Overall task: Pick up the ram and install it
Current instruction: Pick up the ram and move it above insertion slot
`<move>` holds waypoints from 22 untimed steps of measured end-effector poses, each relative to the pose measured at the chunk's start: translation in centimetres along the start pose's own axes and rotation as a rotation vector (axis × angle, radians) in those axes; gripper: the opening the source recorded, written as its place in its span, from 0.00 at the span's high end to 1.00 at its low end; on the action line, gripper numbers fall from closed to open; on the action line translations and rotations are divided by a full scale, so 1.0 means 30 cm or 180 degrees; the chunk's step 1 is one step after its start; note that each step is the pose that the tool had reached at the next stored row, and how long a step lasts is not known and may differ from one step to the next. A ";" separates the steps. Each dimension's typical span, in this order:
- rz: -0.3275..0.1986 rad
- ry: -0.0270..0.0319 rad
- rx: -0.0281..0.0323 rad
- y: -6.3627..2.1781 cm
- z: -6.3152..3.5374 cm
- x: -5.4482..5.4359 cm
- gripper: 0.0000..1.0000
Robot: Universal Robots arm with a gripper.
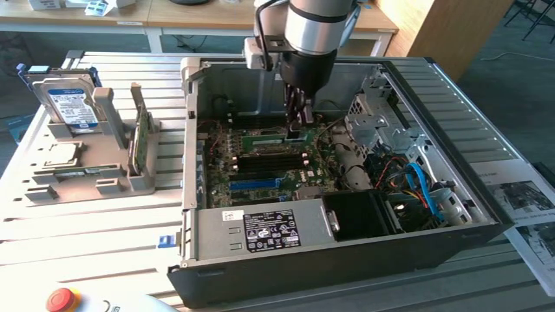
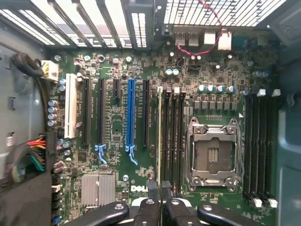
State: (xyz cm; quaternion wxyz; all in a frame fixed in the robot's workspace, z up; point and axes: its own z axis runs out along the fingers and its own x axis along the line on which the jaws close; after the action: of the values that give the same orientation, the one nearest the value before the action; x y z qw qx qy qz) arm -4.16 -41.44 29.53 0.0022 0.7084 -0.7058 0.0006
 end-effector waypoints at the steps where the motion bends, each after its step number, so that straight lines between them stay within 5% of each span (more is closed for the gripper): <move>1: 0.0000 0.0000 0.0000 0.000 -0.009 0.000 0.88; 22: 0.0000 0.0075 -0.0020 -0.003 -0.170 0.001 0.88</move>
State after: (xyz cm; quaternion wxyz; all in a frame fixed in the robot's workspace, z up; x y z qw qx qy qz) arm -4.07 -41.44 34.62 0.0127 0.7083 -0.7058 0.0067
